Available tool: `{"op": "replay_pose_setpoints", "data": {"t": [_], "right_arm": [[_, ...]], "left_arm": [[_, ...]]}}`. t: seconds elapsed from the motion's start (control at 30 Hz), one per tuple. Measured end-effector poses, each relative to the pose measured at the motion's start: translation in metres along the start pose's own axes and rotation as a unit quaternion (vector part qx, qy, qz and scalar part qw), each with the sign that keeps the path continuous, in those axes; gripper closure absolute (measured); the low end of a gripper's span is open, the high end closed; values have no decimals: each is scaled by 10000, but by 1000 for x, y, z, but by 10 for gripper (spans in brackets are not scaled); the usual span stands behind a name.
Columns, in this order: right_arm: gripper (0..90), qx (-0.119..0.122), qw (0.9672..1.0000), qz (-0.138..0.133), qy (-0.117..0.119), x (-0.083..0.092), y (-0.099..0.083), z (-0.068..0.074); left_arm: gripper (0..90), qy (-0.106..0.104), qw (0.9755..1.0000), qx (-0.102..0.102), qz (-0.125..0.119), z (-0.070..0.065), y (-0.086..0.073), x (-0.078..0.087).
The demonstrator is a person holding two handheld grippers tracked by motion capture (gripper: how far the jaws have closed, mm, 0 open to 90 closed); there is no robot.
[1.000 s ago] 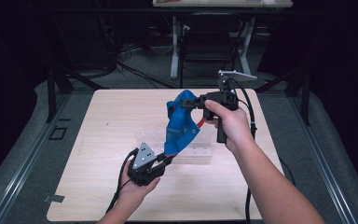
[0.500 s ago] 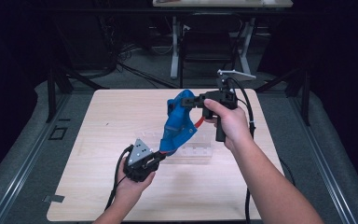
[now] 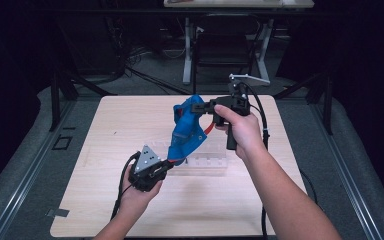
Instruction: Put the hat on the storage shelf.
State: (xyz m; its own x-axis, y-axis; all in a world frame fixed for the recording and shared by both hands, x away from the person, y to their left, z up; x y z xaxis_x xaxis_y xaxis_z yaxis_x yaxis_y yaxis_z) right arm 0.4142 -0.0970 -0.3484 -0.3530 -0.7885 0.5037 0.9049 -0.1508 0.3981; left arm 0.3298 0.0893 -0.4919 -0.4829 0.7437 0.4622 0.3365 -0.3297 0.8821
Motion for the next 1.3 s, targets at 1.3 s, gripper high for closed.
{"op": "replay_pose_setpoints", "data": {"t": [1.3], "right_arm": [[894,-52,9990,40,-437,-20,0,-30]], "left_arm": [[888,-29,9988,7,495,15,-17,-28]]}}
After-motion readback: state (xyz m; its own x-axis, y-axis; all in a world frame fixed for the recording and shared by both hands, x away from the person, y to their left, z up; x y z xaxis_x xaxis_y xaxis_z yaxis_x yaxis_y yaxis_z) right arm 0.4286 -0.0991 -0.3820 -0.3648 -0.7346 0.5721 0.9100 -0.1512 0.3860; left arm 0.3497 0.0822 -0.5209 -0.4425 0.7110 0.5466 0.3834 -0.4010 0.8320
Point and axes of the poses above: each handheld gripper's, and its own axes: x roughly backward along the jaws, y roughly out of its top, z roughly to its left, the point moved 5 cm from there along -x, roughly forward along the jaws, and after that the axes turned 11 degrees about -y, right-handed, at the moved point
